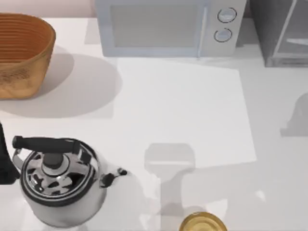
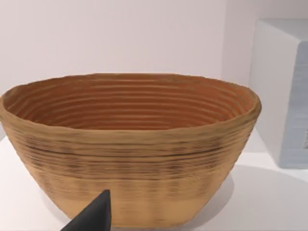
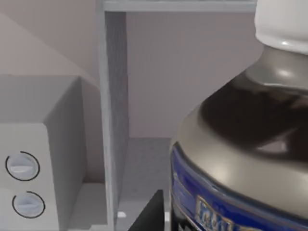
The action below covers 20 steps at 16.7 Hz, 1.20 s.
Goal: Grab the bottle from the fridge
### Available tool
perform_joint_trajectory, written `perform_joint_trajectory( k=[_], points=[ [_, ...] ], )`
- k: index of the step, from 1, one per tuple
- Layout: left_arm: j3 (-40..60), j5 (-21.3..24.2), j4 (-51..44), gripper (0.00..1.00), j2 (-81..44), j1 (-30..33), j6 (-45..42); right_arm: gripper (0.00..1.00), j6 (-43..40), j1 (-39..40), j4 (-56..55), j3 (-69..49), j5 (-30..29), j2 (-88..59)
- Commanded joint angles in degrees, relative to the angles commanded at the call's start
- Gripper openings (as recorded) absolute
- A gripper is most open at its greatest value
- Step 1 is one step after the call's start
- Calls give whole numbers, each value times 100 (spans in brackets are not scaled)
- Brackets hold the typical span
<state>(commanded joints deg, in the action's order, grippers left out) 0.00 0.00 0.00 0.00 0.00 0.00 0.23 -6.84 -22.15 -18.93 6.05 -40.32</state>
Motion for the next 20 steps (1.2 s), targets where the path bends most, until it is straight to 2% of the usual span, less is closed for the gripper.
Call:
perform_joint_trajectory(
  k=[5, 9, 17, 20],
  points=[
    [0, 0, 0, 100, 0, 0, 0, 0, 0, 408, 1399, 1207, -364, 2645],
    [0, 0, 0, 100, 0, 0, 0, 0, -17, 632, 2071, 1774, -559, 3801],
    [0, 0, 0, 100, 0, 0, 0, 0, -12, 674, 2199, 1883, -604, 4001],
    [0, 0, 0, 100, 0, 0, 0, 0, -19, 1048, 1877, 1869, -978, 3710]
  ],
)
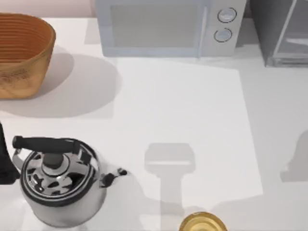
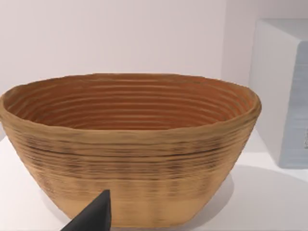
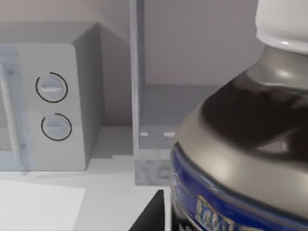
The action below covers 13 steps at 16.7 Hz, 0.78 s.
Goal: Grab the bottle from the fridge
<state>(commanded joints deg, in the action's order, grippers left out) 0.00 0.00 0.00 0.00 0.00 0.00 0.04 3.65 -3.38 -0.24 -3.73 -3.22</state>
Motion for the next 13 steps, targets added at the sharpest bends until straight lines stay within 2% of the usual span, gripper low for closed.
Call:
perform_joint_trajectory(
  k=[4, 13],
  points=[
    [0, 0, 0, 100, 0, 0, 0, 0, -1, 1320, -928, -3, -1326, -912],
    [0, 0, 0, 100, 0, 0, 0, 0, 87, 5508, -3379, 119, -5547, -3570]
  ],
)
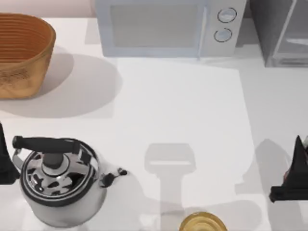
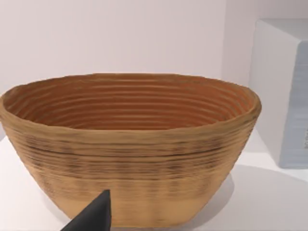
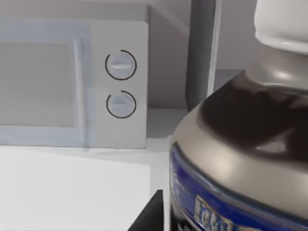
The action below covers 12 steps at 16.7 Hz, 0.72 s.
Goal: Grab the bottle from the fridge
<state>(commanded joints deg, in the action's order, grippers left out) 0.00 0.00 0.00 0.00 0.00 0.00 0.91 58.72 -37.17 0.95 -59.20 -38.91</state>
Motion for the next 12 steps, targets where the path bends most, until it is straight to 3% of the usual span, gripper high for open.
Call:
perform_joint_trajectory(
  k=[5, 12],
  points=[
    [0, 0, 0, 100, 0, 0, 0, 0, 9, 1326, -907, -27, -1320, -840],
    [0, 0, 0, 100, 0, 0, 0, 0, 18, 1448, -1018, -18, -1443, -944]
  ],
)
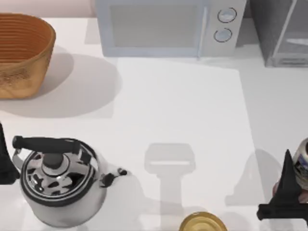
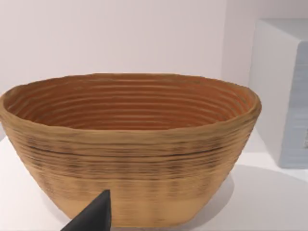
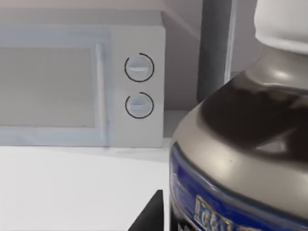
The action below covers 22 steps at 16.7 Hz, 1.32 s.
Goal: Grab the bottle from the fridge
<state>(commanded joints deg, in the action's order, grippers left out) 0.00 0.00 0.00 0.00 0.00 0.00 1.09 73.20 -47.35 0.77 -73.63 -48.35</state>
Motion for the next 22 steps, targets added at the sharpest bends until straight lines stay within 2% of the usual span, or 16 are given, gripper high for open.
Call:
perform_joint_trajectory(
  k=[5, 11, 14, 17, 21, 22],
  points=[
    [0, 0, 0, 100, 0, 0, 0, 0, -38, -324, -960, 42, 280, -953],
    [0, 0, 0, 100, 0, 0, 0, 0, -46, -1216, -3676, 88, 1141, -3546],
    [0, 0, 0, 100, 0, 0, 0, 0, -48, -1655, -4643, 92, 1584, -4487],
    [0, 0, 0, 100, 0, 0, 0, 0, -52, -1911, -5066, 90, 1842, -4892],
    [0, 0, 0, 100, 0, 0, 0, 0, -52, -1924, -5085, 89, 1855, -4910],
    [0, 0, 0, 100, 0, 0, 0, 8, -52, -1924, -5085, 89, 1855, -4910]
  ],
)
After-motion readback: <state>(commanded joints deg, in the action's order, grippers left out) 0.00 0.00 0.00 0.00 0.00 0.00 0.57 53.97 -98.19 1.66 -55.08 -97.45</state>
